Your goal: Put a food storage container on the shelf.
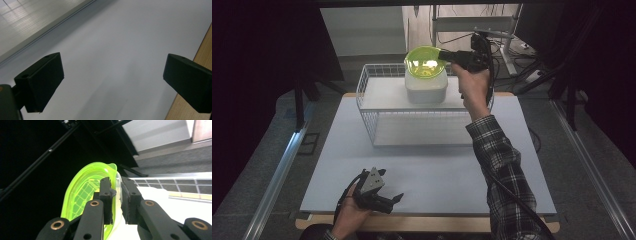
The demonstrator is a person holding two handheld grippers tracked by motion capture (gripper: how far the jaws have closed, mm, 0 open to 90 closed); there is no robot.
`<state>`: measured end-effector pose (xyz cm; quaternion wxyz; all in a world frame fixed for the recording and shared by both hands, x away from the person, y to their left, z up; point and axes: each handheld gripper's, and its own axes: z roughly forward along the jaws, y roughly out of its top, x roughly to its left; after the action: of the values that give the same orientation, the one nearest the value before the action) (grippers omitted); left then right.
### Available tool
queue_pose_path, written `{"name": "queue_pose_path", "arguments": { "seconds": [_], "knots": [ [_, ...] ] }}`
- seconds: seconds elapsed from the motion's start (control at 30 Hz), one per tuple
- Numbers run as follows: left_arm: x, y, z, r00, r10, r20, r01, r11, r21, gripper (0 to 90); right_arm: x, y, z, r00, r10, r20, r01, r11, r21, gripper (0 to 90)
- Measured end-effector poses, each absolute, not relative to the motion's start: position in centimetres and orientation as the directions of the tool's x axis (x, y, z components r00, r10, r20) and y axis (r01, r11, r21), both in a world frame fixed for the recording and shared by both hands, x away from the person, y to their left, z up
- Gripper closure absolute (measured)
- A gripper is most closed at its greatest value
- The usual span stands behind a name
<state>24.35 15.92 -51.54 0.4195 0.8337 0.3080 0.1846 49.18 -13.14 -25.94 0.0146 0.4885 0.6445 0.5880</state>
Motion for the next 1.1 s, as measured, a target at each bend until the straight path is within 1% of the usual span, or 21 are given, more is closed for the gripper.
{"name": "queue_pose_path", "arguments": {
  "seconds": [0.1,0.2,0.4,0.57,0.7,0.83,1.1],
  "knots": [
    [24.3,15.9,-51.5,0.743,0.668,0.05,0.357,-0.458,0.815,2.8,49.3,-13.0,-26.0,-0.51,0.67,0.539,0.606,-0.165,0.778,78.8],
    [24.3,15.9,-51.5,0.744,0.666,0.052,0.354,-0.46,0.814,2.8,49.4,-13.0,-26.2,-0.505,0.671,0.543,0.607,-0.171,0.776,78.3],
    [24.3,15.8,-51.6,0.747,0.663,0.05,0.356,-0.462,0.812,2.8,49.7,-12.9,-26.6,-0.483,0.69,0.54,0.614,-0.172,0.77,72.7],
    [24.3,15.8,-51.6,0.748,0.662,0.05,0.356,-0.464,0.811,2.8,49.6,-12.7,-26.5,-0.491,0.693,0.528,0.604,-0.166,0.779,70.9],
    [24.3,15.8,-51.6,0.747,0.662,0.051,0.356,-0.464,0.811,2.8,49.4,-12.9,-26.5,-0.502,0.687,0.525,0.596,-0.165,0.786,67.3],
    [24.3,15.8,-51.6,0.747,0.663,0.054,0.355,-0.466,0.811,2.8,49.2,-13.2,-26.4,-0.52,0.681,0.515,0.589,-0.151,0.794,61.3],
    [24.3,15.7,-51.6,0.747,0.663,0.058,0.354,-0.469,0.809,2.8,48.4,-13.8,-26.7,-0.593,0.657,0.466,0.556,-0.085,0.827,41.6]
  ]
}}
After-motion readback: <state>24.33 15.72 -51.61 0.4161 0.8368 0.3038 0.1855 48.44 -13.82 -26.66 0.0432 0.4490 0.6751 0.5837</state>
